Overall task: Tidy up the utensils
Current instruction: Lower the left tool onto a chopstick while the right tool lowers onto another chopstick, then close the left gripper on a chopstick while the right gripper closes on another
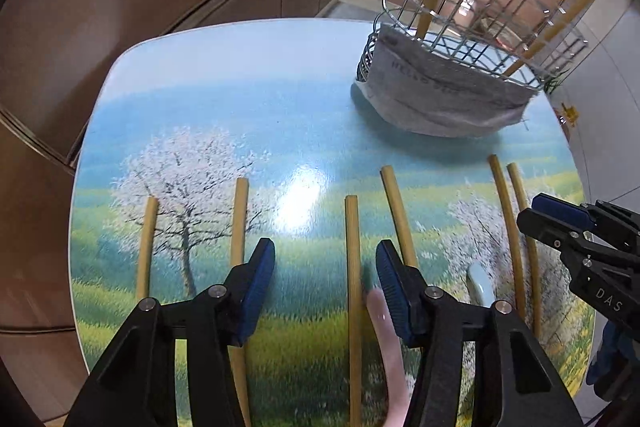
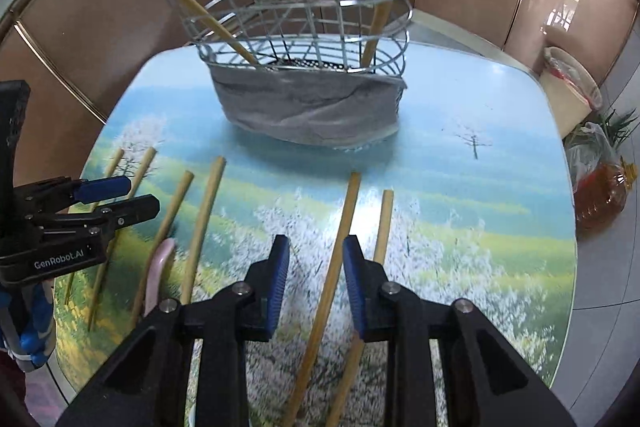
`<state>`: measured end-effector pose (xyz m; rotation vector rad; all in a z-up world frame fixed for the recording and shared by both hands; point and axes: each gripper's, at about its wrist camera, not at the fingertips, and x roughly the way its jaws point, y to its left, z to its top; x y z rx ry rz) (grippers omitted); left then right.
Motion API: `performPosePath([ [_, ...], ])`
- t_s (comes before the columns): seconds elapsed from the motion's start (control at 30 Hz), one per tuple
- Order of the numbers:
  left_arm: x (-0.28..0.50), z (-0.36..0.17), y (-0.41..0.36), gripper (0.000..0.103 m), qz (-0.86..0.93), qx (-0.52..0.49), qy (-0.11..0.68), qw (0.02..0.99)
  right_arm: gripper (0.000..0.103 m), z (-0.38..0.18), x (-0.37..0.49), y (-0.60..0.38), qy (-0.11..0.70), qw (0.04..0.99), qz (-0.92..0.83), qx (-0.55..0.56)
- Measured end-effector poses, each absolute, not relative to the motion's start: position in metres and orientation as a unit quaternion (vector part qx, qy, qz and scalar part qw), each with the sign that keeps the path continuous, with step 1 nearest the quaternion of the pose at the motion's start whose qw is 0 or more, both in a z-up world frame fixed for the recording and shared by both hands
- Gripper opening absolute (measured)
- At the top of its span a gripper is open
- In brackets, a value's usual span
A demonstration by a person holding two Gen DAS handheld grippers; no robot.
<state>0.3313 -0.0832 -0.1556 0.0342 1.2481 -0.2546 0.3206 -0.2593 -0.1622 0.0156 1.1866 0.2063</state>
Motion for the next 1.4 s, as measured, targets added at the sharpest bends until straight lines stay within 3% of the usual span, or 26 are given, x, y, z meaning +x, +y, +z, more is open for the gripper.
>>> performPosePath([
  [1.23,0.349,-0.176,-0.099,0.026,-0.120,0.045,0.610,0.782,0.011,-0.189,0.343,-0.255,0.603,0.795,0.061,-0.010],
  [1.4,0.347,-0.176,-0.105,0.014,-0.121,0.063,0.608,0.782,0.007,-0.188,0.340,-0.250,0.605,0.794,0.056,-0.010],
])
